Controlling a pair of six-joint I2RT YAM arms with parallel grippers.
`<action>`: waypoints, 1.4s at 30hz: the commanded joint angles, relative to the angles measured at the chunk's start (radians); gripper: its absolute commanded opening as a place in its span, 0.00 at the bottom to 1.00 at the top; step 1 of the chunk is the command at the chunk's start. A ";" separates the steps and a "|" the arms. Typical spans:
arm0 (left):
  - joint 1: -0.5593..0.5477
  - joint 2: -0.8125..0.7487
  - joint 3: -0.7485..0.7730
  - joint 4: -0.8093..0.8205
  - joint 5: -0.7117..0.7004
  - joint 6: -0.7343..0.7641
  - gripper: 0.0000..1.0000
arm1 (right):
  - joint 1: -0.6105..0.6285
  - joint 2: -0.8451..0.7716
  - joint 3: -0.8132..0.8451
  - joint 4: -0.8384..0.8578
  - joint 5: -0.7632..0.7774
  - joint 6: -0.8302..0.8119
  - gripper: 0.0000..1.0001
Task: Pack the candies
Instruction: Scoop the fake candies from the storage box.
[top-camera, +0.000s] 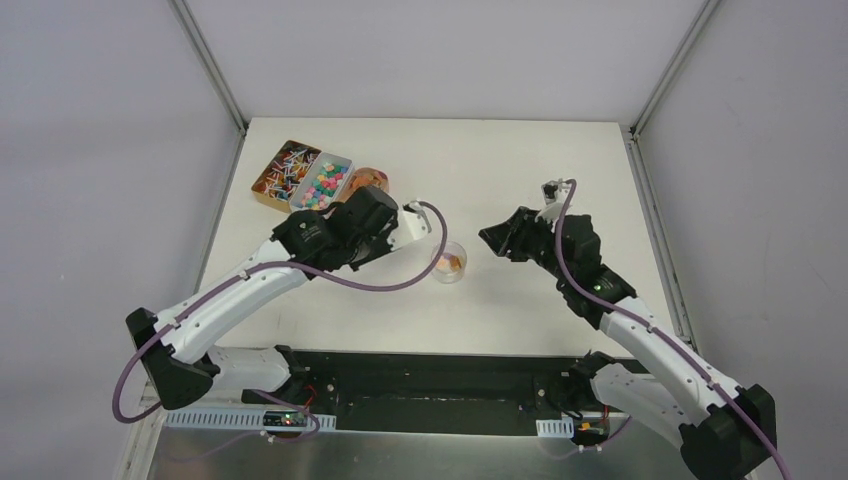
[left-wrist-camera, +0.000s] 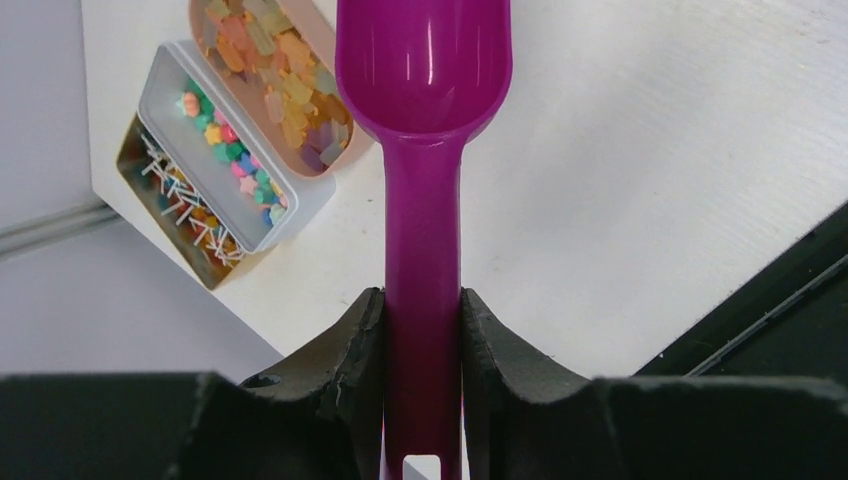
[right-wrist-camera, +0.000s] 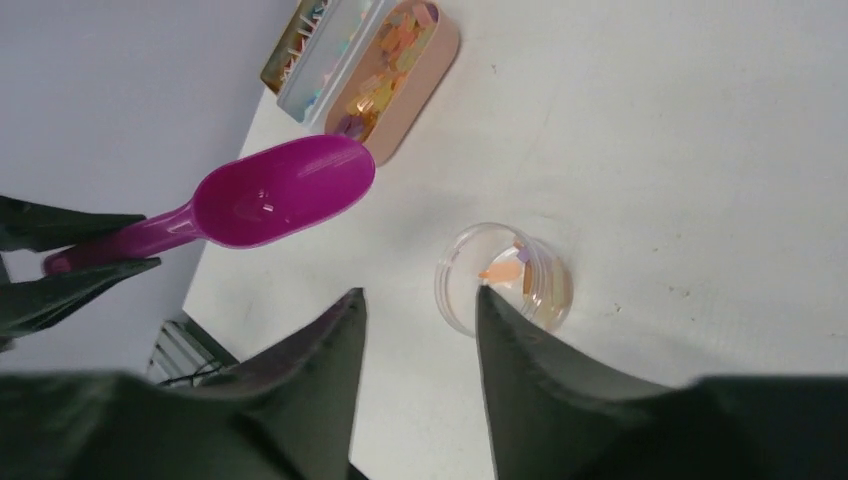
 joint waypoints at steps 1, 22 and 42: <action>0.159 -0.025 0.013 0.065 -0.007 -0.065 0.00 | -0.006 -0.092 0.011 -0.069 0.046 -0.050 0.55; 0.443 0.327 0.339 -0.257 0.068 -0.301 0.00 | -0.005 -0.180 0.104 -0.292 0.007 -0.165 1.00; 0.536 0.573 0.494 -0.256 0.096 -0.229 0.00 | -0.026 0.786 0.635 0.095 -0.118 -0.002 0.63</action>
